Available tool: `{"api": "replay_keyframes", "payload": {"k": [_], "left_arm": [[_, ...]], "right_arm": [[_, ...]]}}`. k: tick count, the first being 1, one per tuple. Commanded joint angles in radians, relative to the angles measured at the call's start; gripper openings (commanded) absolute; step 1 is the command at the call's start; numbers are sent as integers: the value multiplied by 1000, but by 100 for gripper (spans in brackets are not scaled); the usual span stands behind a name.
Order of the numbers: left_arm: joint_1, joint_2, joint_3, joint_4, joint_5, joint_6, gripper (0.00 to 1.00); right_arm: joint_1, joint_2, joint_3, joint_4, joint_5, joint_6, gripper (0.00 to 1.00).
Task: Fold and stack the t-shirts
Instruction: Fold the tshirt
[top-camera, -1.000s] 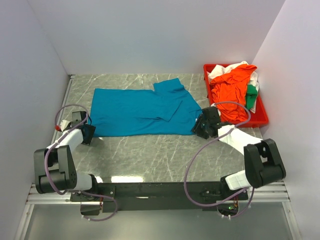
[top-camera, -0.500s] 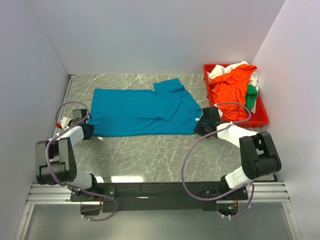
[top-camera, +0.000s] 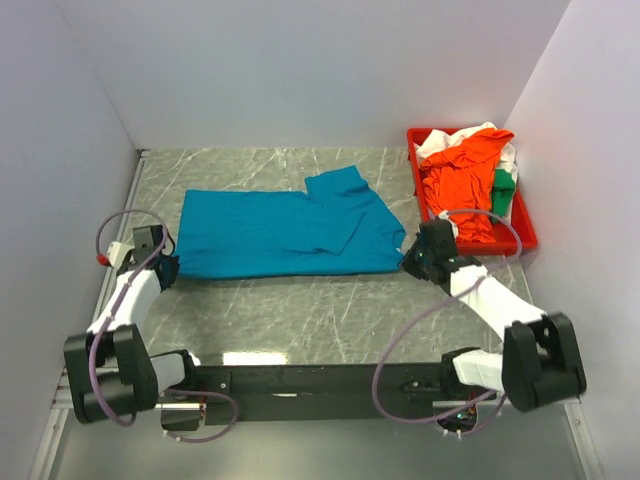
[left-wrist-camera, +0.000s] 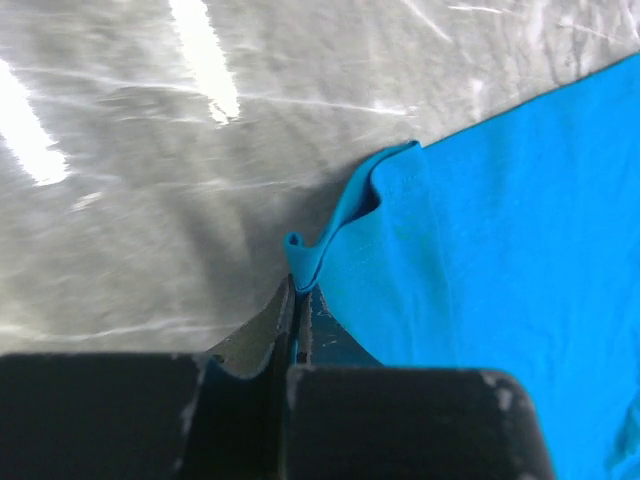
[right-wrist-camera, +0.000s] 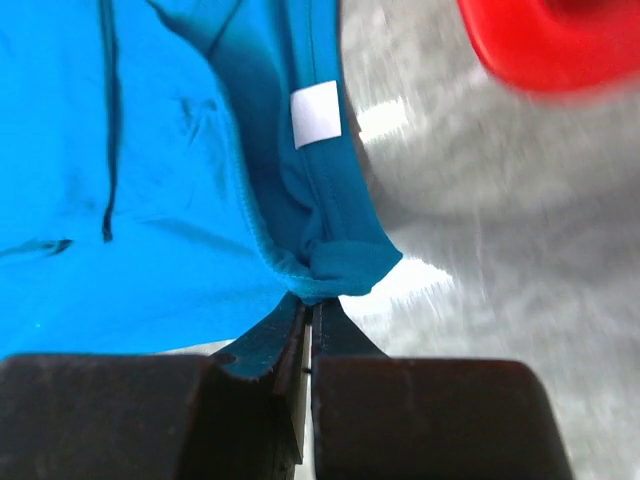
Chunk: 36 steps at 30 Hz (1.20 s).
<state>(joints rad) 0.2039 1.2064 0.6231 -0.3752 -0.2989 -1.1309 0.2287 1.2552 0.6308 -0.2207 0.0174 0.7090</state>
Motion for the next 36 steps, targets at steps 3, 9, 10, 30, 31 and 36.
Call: {"api": "replay_keyframes", "payload": {"k": [3, 9, 10, 30, 31, 36], "left_arm": [[31, -96, -63, -100, -34, 5, 1], [45, -162, -91, -126, 7, -18, 30], [46, -171, -88, -133, 12, -9, 42], [-106, -173, 145, 10, 320, 270, 57], [-112, -173, 150, 10, 320, 275, 57], [-127, -171, 164, 13, 326, 283, 57]], "right_arm": [[-14, -173, -89, -103, -36, 20, 0], [-15, -316, -137, -155, -100, 46, 35], [-15, -332, -138, -157, -100, 38, 48], [376, 312, 280, 79, 44, 63, 50], [377, 329, 283, 86, 42, 69, 49], [382, 400, 285, 138, 32, 92, 49]]}}
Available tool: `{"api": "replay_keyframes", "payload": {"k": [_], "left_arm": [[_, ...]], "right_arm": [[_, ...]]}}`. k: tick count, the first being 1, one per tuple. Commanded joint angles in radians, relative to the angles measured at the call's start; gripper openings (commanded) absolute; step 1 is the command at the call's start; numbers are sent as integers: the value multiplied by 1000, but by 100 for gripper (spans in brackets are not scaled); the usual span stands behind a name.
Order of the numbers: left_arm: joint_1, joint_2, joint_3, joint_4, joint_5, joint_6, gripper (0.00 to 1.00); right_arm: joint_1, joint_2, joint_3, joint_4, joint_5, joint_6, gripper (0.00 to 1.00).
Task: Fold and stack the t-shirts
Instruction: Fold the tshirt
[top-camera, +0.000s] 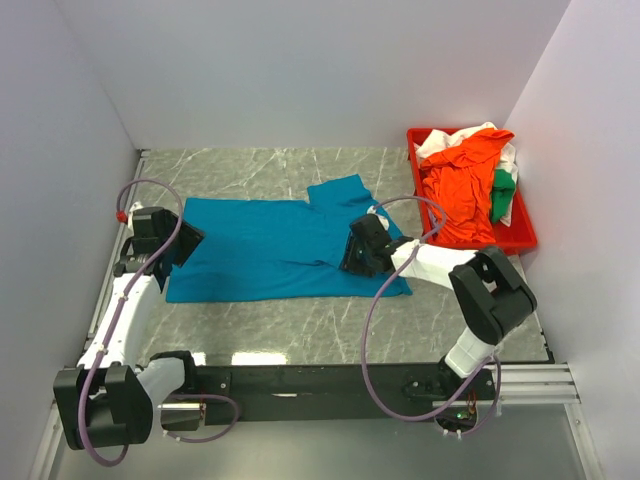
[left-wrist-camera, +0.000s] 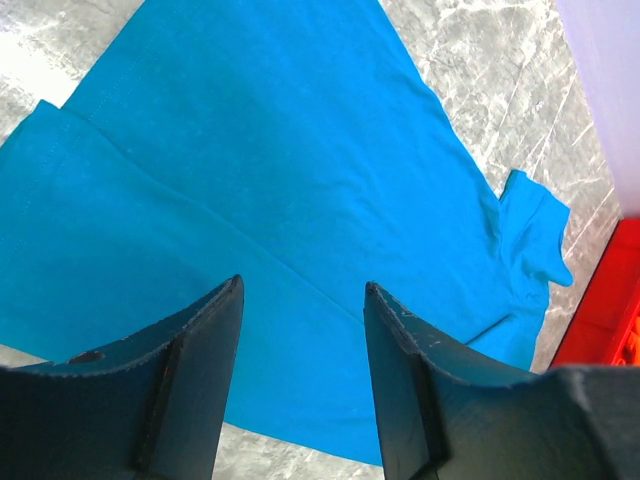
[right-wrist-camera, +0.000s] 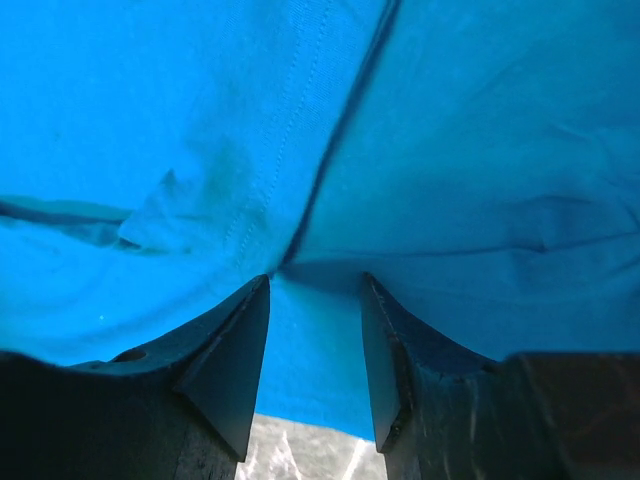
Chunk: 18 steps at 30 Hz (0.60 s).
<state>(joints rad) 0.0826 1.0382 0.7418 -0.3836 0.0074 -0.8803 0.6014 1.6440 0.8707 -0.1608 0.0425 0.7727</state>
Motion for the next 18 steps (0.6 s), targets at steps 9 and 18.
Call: {"api": "replay_keyframes", "payload": {"k": [9, 18], "left_arm": [[-9, -1, 45, 32, 34, 33, 57], [-14, 16, 39, 46, 40, 27, 57]], "right_arm": [[24, 28, 54, 98, 19, 50, 49], [31, 85, 76, 107, 17, 56, 47]]}}
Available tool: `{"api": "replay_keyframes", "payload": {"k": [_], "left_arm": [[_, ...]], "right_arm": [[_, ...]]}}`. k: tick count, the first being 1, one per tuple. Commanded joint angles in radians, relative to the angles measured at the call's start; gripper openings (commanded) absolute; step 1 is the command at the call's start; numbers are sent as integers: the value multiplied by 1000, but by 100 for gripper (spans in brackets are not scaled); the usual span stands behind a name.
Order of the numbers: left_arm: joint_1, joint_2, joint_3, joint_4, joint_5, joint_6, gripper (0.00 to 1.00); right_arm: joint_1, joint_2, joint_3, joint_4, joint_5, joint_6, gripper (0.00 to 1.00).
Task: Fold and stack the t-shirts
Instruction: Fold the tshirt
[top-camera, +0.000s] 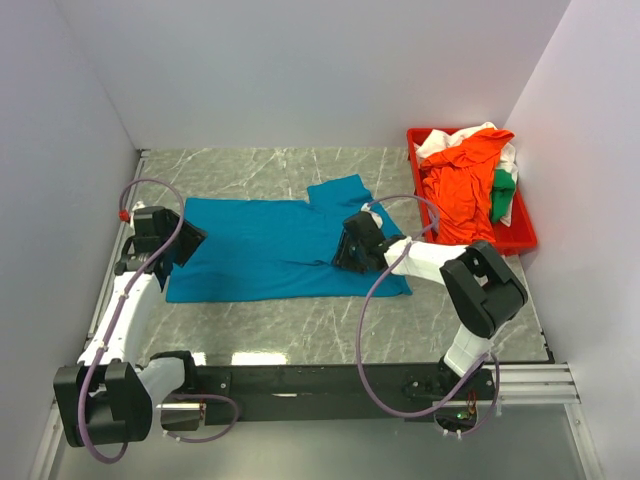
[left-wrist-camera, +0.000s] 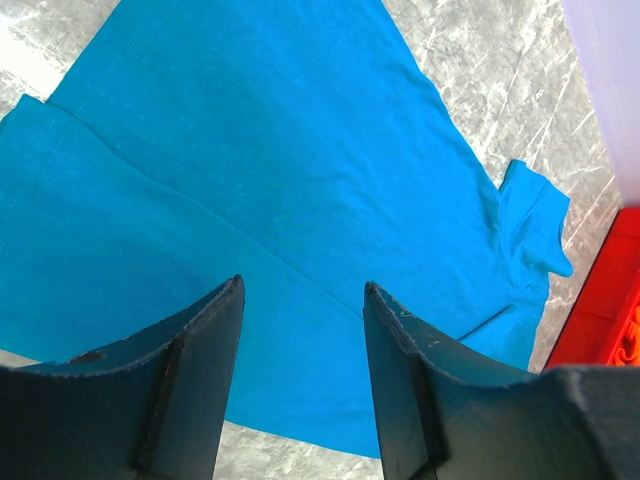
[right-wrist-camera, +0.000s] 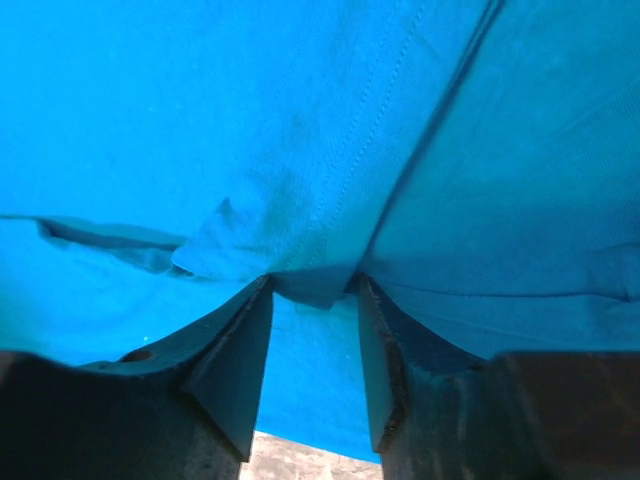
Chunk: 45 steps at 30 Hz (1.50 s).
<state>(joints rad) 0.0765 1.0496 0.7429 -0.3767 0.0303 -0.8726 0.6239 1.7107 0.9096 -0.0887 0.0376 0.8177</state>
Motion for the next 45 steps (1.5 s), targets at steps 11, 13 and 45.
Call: {"api": "replay_keyframes", "payload": {"k": [11, 13, 45], "left_arm": [[-14, 16, 49, 33, 6, 24, 57], [-14, 24, 52, 35, 6, 24, 57], [-29, 524, 398, 70, -89, 1, 59]], "right_arm": [[8, 46, 113, 7, 38, -3, 18], [8, 59, 136, 3, 35, -8, 14], [-49, 4, 238, -121, 93, -198, 49]]}}
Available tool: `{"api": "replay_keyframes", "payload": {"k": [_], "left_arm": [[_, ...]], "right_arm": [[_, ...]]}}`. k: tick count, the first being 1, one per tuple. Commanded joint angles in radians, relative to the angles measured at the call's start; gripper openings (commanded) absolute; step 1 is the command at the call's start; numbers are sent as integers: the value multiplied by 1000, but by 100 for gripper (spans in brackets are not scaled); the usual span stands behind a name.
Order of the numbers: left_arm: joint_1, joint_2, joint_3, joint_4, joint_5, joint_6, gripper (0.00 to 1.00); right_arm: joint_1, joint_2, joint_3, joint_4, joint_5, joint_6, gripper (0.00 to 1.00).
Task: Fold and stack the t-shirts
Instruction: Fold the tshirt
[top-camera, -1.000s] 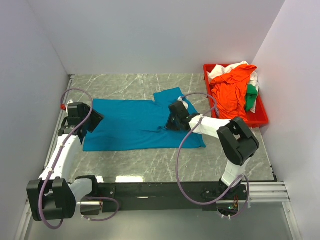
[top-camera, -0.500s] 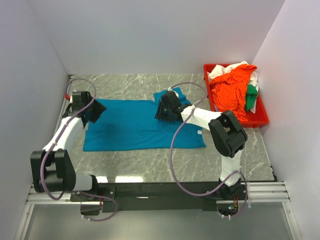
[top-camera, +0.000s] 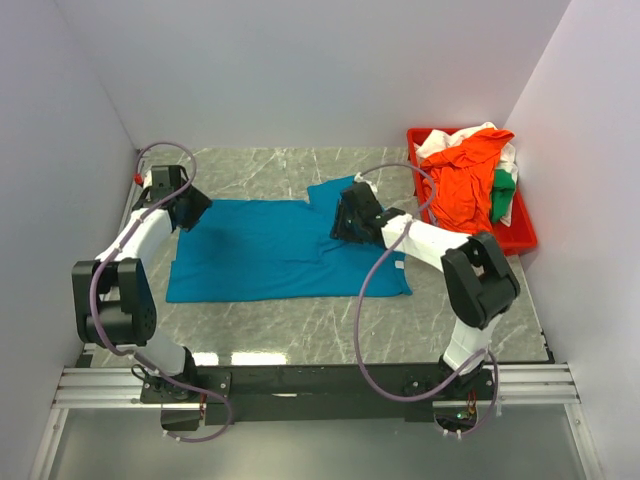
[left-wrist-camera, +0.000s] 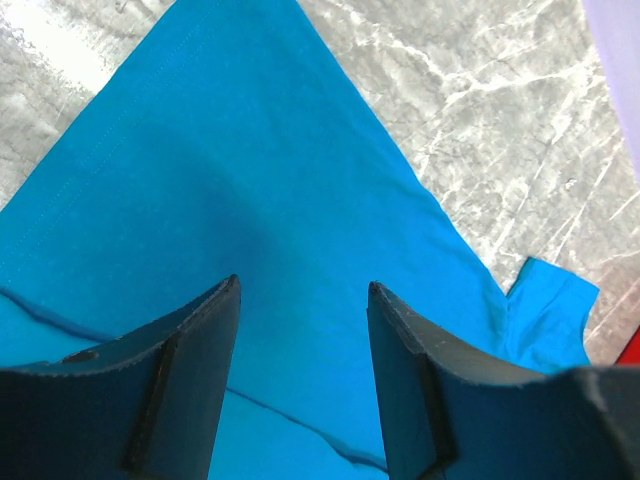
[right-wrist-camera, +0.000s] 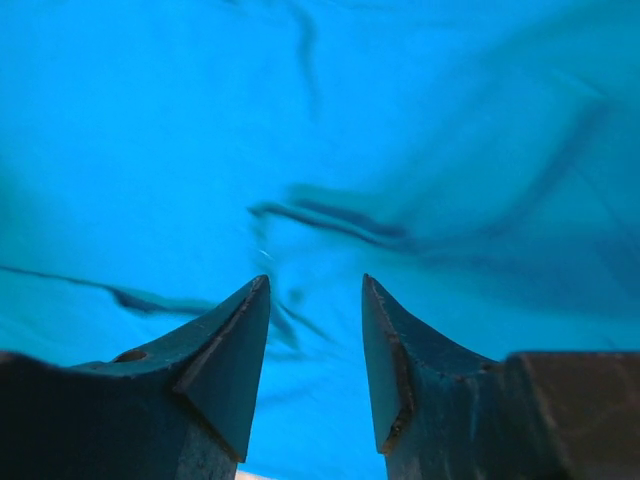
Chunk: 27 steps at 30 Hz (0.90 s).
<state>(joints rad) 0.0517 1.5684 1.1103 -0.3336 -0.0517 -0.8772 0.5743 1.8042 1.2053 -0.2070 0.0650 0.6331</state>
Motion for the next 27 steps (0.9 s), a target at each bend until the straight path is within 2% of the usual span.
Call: {"api": "replay_keyframes", "payload": {"k": [1, 8, 19, 27], "left_arm": [[-4, 7, 28, 28, -2, 3, 59], [-4, 10, 39, 25, 13, -2, 58], [-3, 8, 85, -16, 4, 15, 58], [-3, 13, 112, -31, 0, 15, 59]], "right_arm": [[2, -94, -73, 0, 74, -15, 47], [-22, -63, -110, 6, 88, -52, 40], [-68, 113, 54, -31, 78, -121, 24], [-68, 198, 198, -58, 42, -125, 24]]}}
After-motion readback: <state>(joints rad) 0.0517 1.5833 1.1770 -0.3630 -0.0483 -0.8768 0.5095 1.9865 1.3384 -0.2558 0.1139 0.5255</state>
